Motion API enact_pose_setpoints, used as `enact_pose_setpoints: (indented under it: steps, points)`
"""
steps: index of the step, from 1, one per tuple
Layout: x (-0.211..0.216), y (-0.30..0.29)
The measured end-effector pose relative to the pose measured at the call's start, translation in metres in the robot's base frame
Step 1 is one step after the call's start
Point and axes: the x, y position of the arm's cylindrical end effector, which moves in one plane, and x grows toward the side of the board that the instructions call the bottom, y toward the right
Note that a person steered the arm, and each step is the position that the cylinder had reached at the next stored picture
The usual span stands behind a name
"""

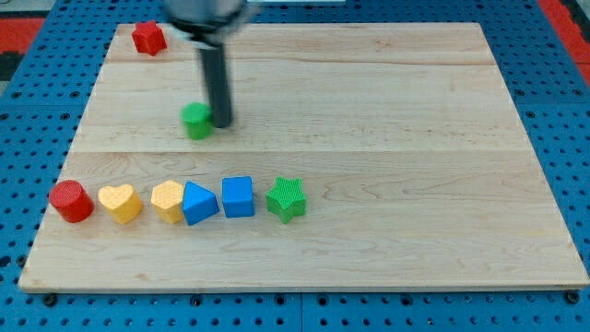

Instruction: Push the green circle closer to the red star

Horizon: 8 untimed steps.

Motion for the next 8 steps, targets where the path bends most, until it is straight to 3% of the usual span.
enact_pose_setpoints:
  steps: [1,2,3,4,5,6,8]
  points:
    - [0.022,0.0]
    - [0.014,-0.066]
    - [-0.013,-0.085]
    - [0.017,-0.094]
    - [0.006,-0.149]
    - [-0.046,-0.1]
    - [-0.033,-0.026]
